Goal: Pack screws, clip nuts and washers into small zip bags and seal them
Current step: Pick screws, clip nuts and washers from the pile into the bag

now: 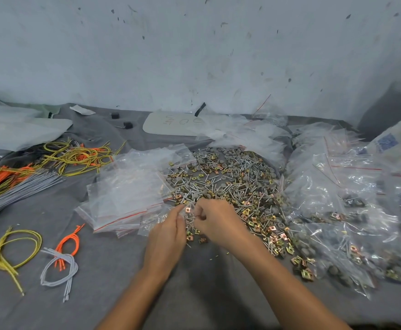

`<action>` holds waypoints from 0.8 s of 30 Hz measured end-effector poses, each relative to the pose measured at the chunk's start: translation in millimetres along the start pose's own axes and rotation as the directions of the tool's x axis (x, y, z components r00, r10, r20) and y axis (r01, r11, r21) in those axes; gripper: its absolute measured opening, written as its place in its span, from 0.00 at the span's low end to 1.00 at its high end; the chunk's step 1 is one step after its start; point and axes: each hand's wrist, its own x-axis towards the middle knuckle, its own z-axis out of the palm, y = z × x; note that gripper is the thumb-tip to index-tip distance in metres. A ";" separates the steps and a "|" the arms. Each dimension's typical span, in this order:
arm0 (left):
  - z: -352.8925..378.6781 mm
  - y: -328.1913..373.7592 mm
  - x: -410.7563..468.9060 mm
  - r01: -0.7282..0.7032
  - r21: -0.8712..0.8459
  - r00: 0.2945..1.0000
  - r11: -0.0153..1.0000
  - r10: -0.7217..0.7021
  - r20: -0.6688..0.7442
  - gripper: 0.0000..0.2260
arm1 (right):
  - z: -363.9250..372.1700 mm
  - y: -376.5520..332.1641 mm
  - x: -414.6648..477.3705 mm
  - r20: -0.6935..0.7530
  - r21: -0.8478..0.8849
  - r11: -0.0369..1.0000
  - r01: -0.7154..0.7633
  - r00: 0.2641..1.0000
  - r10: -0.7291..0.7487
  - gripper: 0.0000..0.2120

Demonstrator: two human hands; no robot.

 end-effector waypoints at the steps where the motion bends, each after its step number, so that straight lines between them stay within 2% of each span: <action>1: -0.1 0.5 -0.1 -0.005 0.003 1.000 1.000 0.005 0.000 0.15 | 2.0 -0.7 0.5 0.007 0.011 0.999 0.030 1.000 -0.030 0.03; 3: -1.6 1.5 -0.4 0.001 -0.007 1.000 1.000 -0.001 -0.004 0.18 | 6.3 -0.5 0.3 0.015 0.095 0.994 0.052 0.998 -0.054 0.08; 6: -3.2 1.8 -0.8 0.008 -0.010 1.000 1.000 -0.008 -0.004 0.15 | 2.4 8.6 0.3 -0.064 0.287 0.957 -0.029 0.997 0.050 0.07; 9: -2.3 1.8 -1.2 0.010 -0.012 1.000 1.000 -0.010 -0.005 0.14 | -8.9 29.3 6.4 -0.164 0.299 0.948 -0.103 0.974 0.158 0.06; 11: -2.1 2.1 -0.9 0.015 -0.008 1.000 1.000 -0.015 -0.011 0.14 | -17.6 39.1 13.3 -0.146 0.230 0.961 -0.154 0.971 0.190 0.05; 16: -3.1 4.4 -1.0 0.017 -0.007 1.000 1.000 -0.017 -0.015 0.14 | -15.3 40.7 28.4 0.068 -0.096 0.982 -0.164 0.983 0.170 0.07; 21: -2.5 2.8 -0.4 0.032 0.005 0.999 0.999 -0.032 -0.003 0.15 | -3.0 33.7 32.4 0.065 -0.214 0.967 -0.138 0.986 0.156 0.06; 24: -1.6 2.9 0.3 0.036 -0.005 0.999 0.999 -0.036 0.003 0.15 | 1.4 30.6 31.0 0.121 -0.295 0.952 -0.084 0.985 0.125 0.12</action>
